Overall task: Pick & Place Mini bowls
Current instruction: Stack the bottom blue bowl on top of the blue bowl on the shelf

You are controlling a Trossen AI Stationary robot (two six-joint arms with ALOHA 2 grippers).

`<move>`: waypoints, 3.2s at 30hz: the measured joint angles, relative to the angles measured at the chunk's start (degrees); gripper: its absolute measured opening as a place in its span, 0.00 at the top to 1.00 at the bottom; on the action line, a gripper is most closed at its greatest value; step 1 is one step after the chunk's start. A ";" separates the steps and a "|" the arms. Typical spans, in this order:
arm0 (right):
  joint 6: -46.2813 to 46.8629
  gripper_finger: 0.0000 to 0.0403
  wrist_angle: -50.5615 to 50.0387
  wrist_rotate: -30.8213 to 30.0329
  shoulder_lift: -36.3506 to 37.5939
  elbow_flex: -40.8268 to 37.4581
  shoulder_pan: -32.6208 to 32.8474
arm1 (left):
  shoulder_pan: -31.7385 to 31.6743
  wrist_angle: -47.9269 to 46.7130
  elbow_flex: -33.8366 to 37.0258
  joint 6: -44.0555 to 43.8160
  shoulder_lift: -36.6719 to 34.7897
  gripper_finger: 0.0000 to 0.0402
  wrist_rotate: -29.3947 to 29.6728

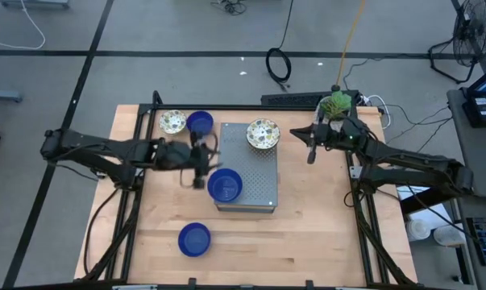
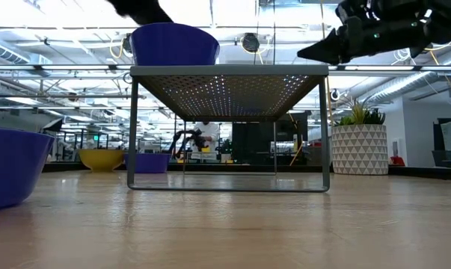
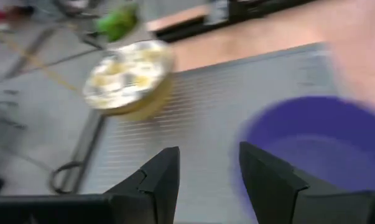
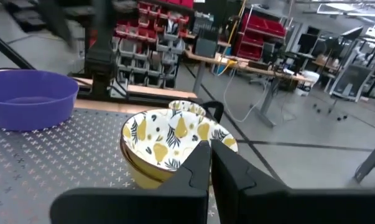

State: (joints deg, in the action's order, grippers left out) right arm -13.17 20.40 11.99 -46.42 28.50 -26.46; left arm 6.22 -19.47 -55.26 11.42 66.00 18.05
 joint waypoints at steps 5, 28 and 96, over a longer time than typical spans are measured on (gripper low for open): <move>0.32 1.00 0.61 0.02 0.05 -0.14 0.02 | 10.95 -13.27 -9.16 -14.79 0.44 0.58 0.04; 9.64 1.00 -2.28 0.28 -2.41 -0.16 1.91 | 38.97 -34.02 -11.05 -81.09 17.49 0.58 -5.81; 9.51 1.00 1.66 0.26 -11.53 -0.16 6.10 | 36.63 -28.69 -3.04 -137.55 30.03 0.70 -20.00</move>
State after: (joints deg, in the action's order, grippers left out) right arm -3.66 22.06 12.25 -57.95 28.34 -20.36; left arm 42.85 -48.16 -58.30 -126.13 96.03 -1.95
